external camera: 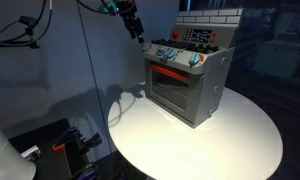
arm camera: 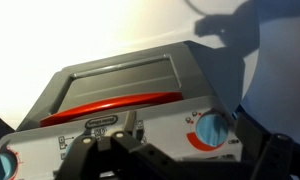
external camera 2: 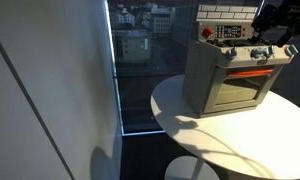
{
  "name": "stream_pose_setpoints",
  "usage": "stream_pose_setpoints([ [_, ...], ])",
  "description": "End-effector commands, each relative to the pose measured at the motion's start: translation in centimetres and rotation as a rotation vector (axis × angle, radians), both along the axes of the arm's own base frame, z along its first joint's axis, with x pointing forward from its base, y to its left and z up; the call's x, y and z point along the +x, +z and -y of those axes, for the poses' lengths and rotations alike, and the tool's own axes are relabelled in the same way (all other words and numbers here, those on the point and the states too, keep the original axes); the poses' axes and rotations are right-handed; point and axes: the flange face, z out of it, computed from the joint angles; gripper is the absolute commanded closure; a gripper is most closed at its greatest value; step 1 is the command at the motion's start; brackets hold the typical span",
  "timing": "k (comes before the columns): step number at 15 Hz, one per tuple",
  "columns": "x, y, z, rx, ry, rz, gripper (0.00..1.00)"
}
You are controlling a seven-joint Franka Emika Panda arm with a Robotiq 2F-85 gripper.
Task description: Turn the blue knob on the far left of the stove to the left
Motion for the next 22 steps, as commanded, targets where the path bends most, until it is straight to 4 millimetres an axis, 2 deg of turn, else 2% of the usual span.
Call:
stream_pose_setpoints([
  [1, -1.5, 1.0, 0.8, 0.004, 0.035, -0.061, 0.0],
  [15, -6.1, 1.8, 2.3, 0.029, 0.088, -0.504, 0.0],
  [20, -6.8, 2.2, 2.3, 0.015, 0.08, -0.551, 0.0],
  [21, -6.8, 1.3, 1.9, 0.008, 0.074, -0.542, 0.0],
  [22, -6.8, 1.4, 1.9, 0.008, 0.074, -0.544, 0.0],
])
